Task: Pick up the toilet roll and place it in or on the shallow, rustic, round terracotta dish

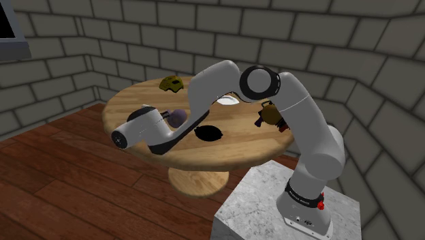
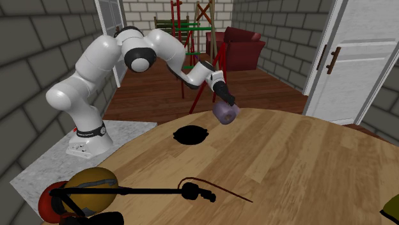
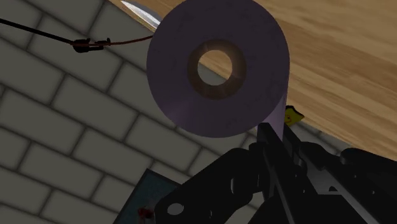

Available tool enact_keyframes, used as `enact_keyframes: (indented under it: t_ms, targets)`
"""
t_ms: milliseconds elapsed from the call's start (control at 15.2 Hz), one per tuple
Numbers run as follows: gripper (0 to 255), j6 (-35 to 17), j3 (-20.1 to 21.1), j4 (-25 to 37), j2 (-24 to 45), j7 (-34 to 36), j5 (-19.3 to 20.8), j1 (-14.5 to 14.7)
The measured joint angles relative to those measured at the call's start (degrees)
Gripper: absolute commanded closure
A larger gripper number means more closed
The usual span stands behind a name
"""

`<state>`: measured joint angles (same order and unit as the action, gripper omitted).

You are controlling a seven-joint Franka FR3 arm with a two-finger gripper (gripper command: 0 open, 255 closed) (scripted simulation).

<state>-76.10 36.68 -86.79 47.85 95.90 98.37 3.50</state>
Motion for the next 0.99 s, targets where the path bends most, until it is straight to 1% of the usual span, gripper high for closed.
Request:
enact_keyframes:
  t_ms: [792, 924, 990]
  targets:
    - [255, 0.2, 1.6, -0.2, -5.4, -4.8, -1.4, -1.2]
    - [255, -0.4, 2.3, -4.3, -8.3, -3.7, -2.5, -3.1]
    - [255, -0.8, 2.9, -7.4, -10.5, -2.7, -3.5, -4.4]
